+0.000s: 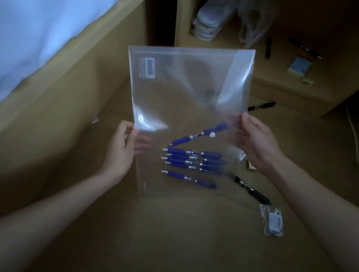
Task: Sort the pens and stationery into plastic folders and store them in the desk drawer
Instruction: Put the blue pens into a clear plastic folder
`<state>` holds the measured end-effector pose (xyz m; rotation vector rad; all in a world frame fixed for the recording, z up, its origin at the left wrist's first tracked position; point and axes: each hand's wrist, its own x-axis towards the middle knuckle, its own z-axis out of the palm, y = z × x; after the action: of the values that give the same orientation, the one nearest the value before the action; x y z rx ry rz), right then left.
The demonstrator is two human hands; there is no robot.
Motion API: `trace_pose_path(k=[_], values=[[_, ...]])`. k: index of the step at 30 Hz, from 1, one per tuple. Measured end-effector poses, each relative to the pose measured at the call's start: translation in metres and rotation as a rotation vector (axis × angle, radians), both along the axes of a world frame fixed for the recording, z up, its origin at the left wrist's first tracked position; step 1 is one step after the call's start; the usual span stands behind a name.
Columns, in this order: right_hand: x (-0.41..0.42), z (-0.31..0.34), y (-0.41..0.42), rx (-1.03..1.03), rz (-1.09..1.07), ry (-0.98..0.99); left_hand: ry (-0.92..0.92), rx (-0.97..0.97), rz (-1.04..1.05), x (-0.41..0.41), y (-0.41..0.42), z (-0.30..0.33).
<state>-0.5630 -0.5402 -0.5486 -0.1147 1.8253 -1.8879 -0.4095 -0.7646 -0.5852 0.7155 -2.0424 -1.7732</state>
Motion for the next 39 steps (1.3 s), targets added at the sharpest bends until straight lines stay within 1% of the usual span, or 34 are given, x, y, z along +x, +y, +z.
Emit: trace_pose_path(k=[4,7,9,11,16,18,22,25,27,30,34,36,39], values=[[-0.005,0.023,-0.003,-0.112,0.004,0.053,0.12,-0.042,0.087,-0.004,0.0,0.019],[-0.007,0.037,-0.005,-0.172,-0.032,0.101,0.19,-0.074,0.13,-0.011,0.001,0.028],[-0.006,0.034,-0.005,-0.115,-0.027,0.128,0.193,-0.084,0.136,-0.014,-0.001,0.029],[-0.002,0.027,-0.002,-0.026,0.004,0.152,0.155,-0.093,0.138,-0.014,-0.004,0.026],[-0.004,0.025,0.001,0.034,0.021,0.197,0.089,-0.078,0.114,-0.01,-0.005,0.017],[-0.007,0.02,0.002,0.125,0.06,0.209,0.033,-0.086,0.067,-0.011,-0.007,0.011],[-0.004,-0.004,0.005,0.456,0.207,0.203,-0.155,-0.119,-0.077,-0.009,-0.017,-0.009],[0.002,-0.023,0.006,0.615,0.266,0.124,-0.291,-0.034,-0.14,-0.005,-0.02,-0.024],[0.003,-0.036,0.007,0.654,0.255,0.103,-0.344,0.046,-0.154,-0.002,-0.018,-0.027],[0.002,-0.038,0.005,0.59,0.194,0.175,-0.361,0.19,-0.125,0.002,-0.014,-0.028],[-0.002,-0.02,0.004,0.384,0.076,0.232,-0.302,0.303,-0.079,-0.003,-0.012,-0.026],[-0.005,-0.008,0.008,0.326,0.043,0.245,-0.28,0.332,-0.091,-0.009,-0.01,-0.023],[-0.006,0.01,0.02,0.294,0.007,0.29,-0.24,0.301,-0.131,-0.022,-0.002,-0.018]])
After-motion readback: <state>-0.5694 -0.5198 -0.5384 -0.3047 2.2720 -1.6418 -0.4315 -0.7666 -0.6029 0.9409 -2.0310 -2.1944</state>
